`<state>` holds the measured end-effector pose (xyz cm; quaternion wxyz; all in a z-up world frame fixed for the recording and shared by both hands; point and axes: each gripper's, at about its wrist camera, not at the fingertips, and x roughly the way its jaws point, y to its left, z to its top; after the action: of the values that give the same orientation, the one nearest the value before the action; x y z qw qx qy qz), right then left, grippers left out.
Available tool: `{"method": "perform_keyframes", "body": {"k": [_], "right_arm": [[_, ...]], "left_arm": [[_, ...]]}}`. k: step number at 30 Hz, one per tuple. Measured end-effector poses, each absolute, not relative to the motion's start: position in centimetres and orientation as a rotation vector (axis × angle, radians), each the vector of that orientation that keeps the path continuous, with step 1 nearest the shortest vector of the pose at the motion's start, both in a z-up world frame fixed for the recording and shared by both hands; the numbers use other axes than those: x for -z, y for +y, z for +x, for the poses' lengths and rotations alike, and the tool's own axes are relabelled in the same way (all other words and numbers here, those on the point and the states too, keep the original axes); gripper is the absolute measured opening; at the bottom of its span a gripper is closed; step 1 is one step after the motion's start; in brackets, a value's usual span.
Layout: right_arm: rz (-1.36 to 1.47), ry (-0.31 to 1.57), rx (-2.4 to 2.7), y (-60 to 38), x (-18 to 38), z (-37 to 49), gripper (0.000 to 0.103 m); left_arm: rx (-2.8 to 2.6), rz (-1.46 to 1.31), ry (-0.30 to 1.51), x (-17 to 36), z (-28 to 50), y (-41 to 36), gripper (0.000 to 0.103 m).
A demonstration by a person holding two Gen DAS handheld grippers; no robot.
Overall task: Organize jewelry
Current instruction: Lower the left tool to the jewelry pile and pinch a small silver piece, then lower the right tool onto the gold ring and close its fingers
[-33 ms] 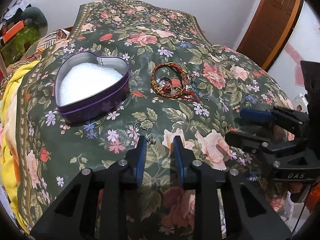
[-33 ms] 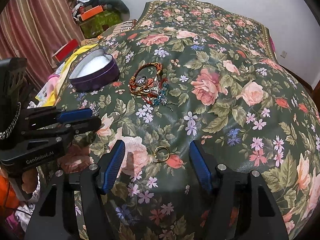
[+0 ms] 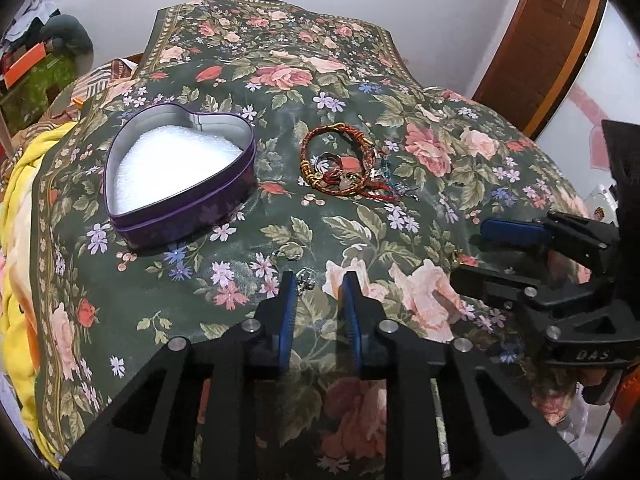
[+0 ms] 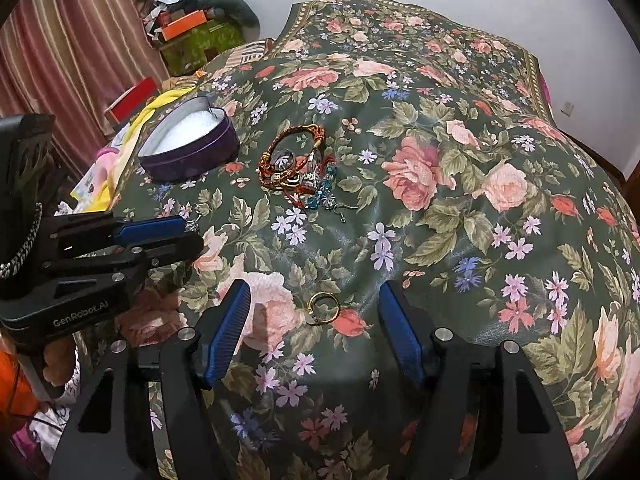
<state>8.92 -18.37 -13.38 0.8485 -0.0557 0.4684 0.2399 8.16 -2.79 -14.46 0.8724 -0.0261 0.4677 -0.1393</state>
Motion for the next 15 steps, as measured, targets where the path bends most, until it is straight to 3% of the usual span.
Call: {"method": "perform_keyframes", "body": {"k": [10,15], "right_arm": [[-0.146,0.997,-0.502,-17.95,13.83,8.94,0.063],[-0.152,1.001,-0.499,-17.87,13.95,9.00,0.063]], "left_arm": [[0.263,-0.026,0.975,14.79,8.74,-3.01,0.009],[0.267,-0.054,0.974,14.62,8.73,-2.59,0.009]]}}
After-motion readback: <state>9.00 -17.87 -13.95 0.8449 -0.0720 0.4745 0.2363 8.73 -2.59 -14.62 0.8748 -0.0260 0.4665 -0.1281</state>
